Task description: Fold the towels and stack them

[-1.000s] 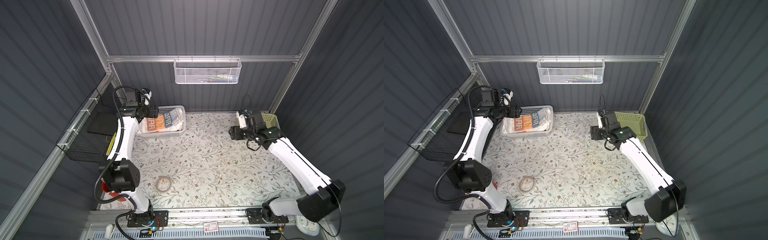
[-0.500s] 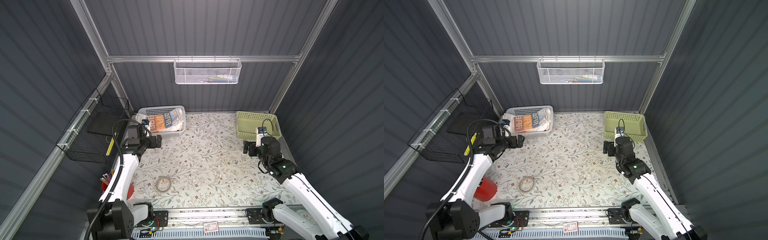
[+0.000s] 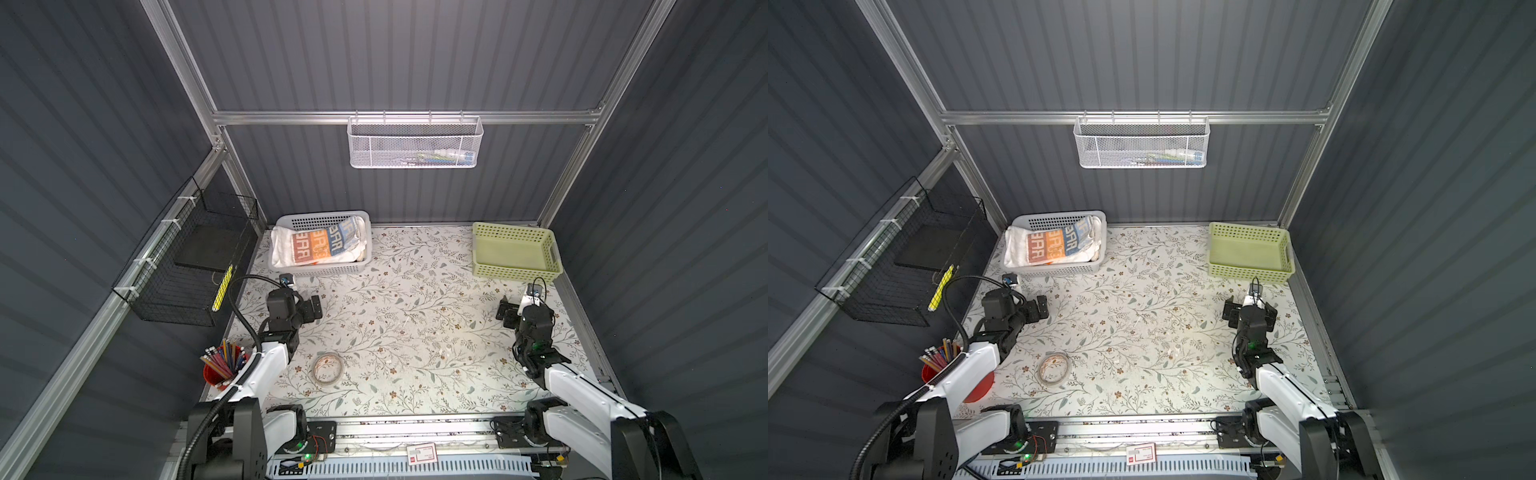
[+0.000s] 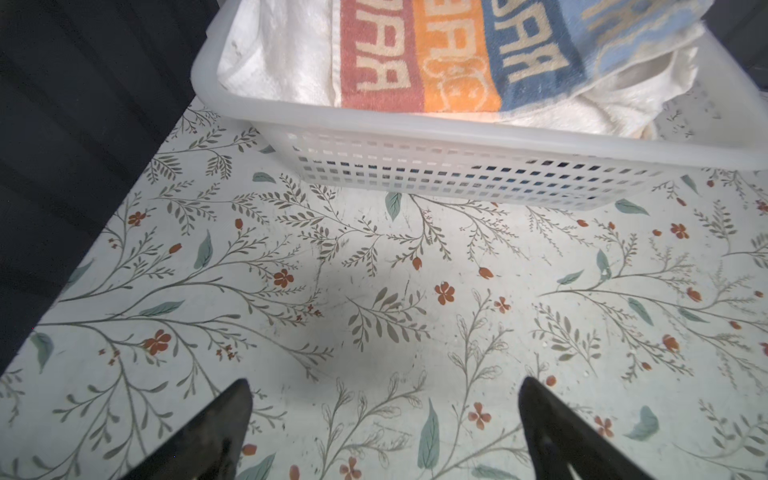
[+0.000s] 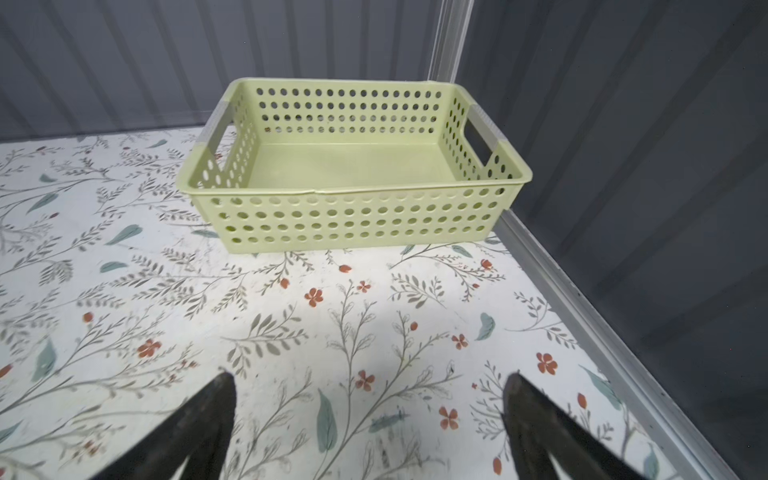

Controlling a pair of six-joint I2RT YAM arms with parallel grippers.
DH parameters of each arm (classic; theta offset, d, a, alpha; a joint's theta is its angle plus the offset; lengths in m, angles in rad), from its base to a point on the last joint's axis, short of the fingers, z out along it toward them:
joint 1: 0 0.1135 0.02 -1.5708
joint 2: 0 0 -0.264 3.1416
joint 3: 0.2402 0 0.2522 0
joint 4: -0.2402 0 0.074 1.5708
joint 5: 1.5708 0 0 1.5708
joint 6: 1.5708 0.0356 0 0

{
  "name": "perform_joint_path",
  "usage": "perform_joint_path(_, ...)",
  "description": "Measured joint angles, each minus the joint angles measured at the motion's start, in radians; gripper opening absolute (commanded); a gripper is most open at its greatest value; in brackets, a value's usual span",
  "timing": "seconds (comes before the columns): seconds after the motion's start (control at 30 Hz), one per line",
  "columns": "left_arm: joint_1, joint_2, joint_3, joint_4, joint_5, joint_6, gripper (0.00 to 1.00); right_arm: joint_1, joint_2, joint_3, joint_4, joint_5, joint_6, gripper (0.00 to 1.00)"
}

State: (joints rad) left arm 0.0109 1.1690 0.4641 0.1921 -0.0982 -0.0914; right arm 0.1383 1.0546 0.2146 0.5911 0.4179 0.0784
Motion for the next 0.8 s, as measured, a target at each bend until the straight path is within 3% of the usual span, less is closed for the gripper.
perform_joint_path(0.33, 0.000, 0.175, -0.045, 0.357, -0.022, 0.014, 1.00, -0.080, 0.332, -0.059, 0.537, -0.057, -0.043, 0.99)
perform_joint_path(0.5, 0.000, 0.290, -0.054, 0.495, -0.012, 0.020, 1.00, -0.092, 0.454, -0.085, 0.712, -0.125, -0.062, 0.99)
perform_joint_path(0.8, 0.000, 0.495, -0.065, 0.712, 0.023, 0.032, 1.00, -0.098, 0.430, 0.022, 0.619, -0.158, -0.063, 0.99)
